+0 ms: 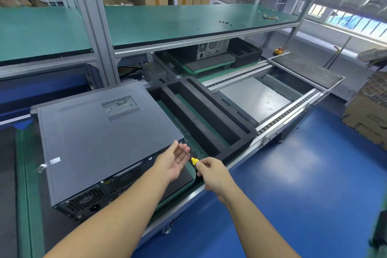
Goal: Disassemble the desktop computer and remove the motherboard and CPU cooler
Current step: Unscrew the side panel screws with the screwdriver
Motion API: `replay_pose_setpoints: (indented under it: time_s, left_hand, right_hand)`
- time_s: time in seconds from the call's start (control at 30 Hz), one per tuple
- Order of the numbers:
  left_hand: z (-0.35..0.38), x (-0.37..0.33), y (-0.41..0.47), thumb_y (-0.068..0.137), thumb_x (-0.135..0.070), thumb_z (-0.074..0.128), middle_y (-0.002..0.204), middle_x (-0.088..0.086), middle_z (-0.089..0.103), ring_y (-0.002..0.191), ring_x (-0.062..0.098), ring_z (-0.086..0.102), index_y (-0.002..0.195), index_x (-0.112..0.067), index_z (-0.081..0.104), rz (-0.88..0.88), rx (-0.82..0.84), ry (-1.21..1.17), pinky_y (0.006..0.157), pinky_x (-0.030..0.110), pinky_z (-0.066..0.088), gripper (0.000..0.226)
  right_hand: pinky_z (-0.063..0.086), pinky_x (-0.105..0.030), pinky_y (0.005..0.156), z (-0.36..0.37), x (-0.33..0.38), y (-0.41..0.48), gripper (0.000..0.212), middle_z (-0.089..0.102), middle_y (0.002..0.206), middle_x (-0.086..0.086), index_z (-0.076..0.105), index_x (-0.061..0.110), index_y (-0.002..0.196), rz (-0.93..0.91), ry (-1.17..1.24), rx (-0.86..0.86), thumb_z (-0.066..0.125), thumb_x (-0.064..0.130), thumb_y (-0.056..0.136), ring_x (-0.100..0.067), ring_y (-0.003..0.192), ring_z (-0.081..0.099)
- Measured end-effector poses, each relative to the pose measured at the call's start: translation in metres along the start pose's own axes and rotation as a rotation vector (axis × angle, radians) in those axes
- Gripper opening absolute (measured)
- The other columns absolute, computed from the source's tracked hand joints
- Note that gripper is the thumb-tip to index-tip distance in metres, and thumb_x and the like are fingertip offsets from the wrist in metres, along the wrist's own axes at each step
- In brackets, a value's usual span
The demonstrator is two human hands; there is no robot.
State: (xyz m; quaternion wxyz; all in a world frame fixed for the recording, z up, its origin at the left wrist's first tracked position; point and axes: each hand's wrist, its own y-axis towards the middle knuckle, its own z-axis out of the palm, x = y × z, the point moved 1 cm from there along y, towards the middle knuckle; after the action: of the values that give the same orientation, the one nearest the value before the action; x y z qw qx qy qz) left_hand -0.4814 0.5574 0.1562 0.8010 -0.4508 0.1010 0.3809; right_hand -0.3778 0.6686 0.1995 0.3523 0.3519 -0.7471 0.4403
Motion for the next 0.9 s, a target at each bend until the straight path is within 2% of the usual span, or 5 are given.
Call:
replay_pose_setpoints:
  time_s: [0.2, 0.43, 0.57, 0.7, 0.9]
  left_hand:
    - [0.006, 0.006, 0.000, 0.099, -0.021, 0.058, 0.071, 0.005, 0.075, 0.066, 0.014, 0.074, 0.098, -0.003, 0.065, 0.022, -0.019, -0.088, 0.056, 0.027, 0.057, 0.019]
    - [-0.007, 0.001, -0.011, 0.099, -0.006, 0.042, 0.076, 0.008, 0.065, 0.068, 0.018, 0.064, 0.092, -0.004, 0.064, -0.037, 0.027, -0.181, 0.059, 0.030, 0.056, 0.023]
    - [-0.021, -0.005, -0.027, 0.093, -0.004, 0.037, 0.070, 0.007, 0.059, 0.062, 0.018, 0.054, 0.086, -0.006, 0.061, -0.119, 0.035, -0.195, 0.047, 0.025, 0.052, 0.025]
    - [-0.038, -0.017, -0.043, 0.091, -0.010, 0.038, 0.074, 0.013, 0.064, 0.071, 0.024, 0.061, 0.084, -0.001, 0.063, -0.132, 0.078, -0.227, 0.057, 0.033, 0.056, 0.027]
    - [-0.073, -0.037, -0.067, 0.087, -0.013, 0.046, 0.066, 0.004, 0.050, 0.052, 0.016, 0.046, 0.086, -0.005, 0.062, -0.132, 0.181, 0.054, 0.045, 0.025, 0.044, 0.017]
  right_hand:
    - [0.037, -0.022, 0.052, -0.004, 0.000, -0.005, 0.016, 0.064, 0.089, 0.000, 0.063, 0.023, 0.103, -0.024, -0.063, 0.005, 0.051, 0.032, 0.097, -0.009, 0.061, 0.046]
    - [0.023, -0.022, 0.044, -0.019, 0.002, -0.019, 0.018, 0.046, 0.061, 0.001, 0.056, 0.013, 0.074, -0.028, -0.024, 0.066, 0.051, 0.026, 0.086, -0.011, 0.045, 0.028]
    - [0.022, -0.023, 0.044, -0.008, 0.009, -0.028, 0.020, 0.046, 0.071, -0.006, 0.057, 0.009, 0.080, -0.050, 0.098, 0.087, 0.051, 0.027, 0.087, -0.013, 0.048, 0.028]
    - [0.019, -0.025, 0.045, 0.016, 0.017, -0.037, 0.019, 0.051, 0.072, -0.005, 0.060, 0.007, 0.086, -0.052, 0.184, 0.140, 0.051, 0.023, 0.089, -0.014, 0.051, 0.029]
    - [0.025, -0.024, 0.044, 0.056, 0.018, -0.052, 0.018, 0.055, 0.072, -0.002, 0.061, 0.016, 0.088, -0.053, 0.234, 0.218, 0.049, 0.028, 0.096, -0.013, 0.050, 0.038]
